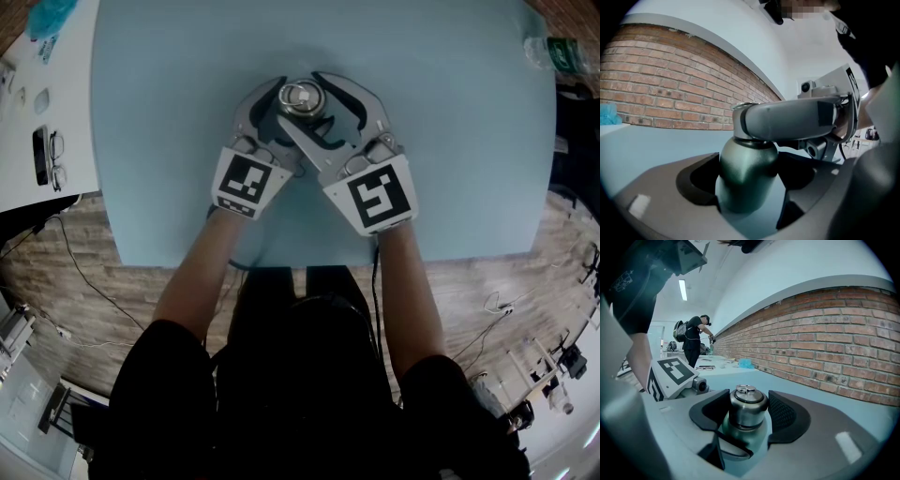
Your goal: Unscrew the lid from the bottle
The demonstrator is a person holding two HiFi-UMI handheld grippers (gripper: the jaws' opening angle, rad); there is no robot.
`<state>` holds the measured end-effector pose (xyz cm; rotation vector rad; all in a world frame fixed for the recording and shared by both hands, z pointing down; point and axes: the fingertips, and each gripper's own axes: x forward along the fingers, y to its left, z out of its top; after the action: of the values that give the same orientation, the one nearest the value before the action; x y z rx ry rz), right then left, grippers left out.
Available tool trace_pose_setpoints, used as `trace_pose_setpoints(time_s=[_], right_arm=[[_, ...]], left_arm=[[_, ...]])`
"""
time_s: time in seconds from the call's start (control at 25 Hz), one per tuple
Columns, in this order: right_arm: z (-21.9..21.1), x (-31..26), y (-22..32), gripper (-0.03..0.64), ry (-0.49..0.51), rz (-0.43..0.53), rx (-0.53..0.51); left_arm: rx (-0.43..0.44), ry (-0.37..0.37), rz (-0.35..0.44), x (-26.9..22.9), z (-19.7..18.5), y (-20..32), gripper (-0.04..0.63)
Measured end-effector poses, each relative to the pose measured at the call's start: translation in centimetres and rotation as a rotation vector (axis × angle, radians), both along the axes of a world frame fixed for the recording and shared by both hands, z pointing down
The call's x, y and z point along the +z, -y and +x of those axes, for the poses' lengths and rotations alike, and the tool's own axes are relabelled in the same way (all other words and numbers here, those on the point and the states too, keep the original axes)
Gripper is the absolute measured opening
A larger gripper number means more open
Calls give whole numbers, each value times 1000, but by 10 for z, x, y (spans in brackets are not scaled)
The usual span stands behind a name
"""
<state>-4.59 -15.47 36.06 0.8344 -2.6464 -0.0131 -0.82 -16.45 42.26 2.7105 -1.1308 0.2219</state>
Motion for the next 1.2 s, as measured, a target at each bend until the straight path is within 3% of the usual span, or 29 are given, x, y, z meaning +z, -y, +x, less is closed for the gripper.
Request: trace_pose_setpoints(time_s=[1.2], right_arm=[[0,-1,-3,262,13,11,-50]], left_arm=[[47,-1,4,-1,1,-2,374]])
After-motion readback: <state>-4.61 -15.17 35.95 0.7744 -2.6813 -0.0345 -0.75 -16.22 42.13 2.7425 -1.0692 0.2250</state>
